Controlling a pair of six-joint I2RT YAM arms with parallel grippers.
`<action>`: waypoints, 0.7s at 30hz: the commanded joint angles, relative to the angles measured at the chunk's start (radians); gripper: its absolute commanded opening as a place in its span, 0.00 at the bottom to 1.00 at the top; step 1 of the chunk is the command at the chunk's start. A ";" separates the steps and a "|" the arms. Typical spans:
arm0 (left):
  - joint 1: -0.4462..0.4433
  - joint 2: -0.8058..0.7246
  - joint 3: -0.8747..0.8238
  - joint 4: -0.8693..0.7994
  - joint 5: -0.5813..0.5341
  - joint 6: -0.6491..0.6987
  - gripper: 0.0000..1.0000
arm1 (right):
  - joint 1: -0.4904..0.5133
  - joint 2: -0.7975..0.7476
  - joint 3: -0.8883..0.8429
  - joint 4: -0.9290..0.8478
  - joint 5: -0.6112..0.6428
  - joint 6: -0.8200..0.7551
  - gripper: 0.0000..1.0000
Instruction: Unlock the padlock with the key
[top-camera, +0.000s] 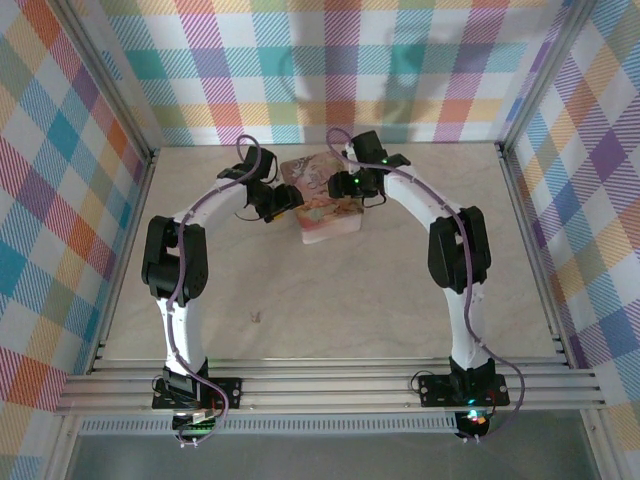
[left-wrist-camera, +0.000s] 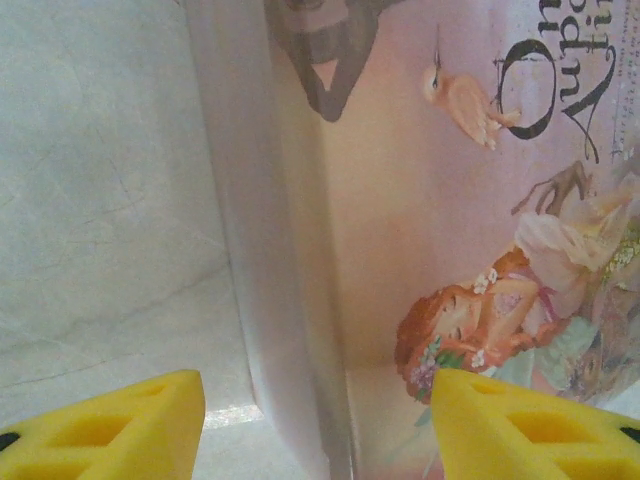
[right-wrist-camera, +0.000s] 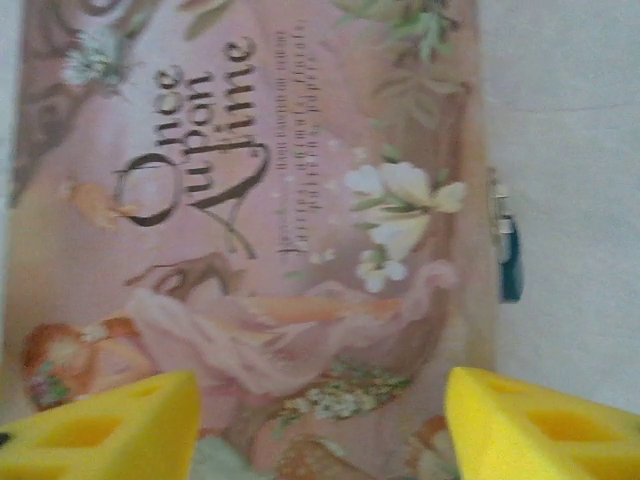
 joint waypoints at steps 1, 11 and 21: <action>0.000 0.050 0.031 0.011 0.037 -0.009 0.60 | 0.023 -0.027 -0.083 0.022 -0.155 0.019 0.54; -0.044 0.153 0.151 -0.012 0.052 0.020 0.59 | 0.169 -0.252 -0.490 0.185 -0.152 0.152 0.52; -0.050 0.149 0.224 -0.090 -0.017 0.081 0.59 | 0.216 -0.374 -0.367 0.025 -0.007 0.113 0.59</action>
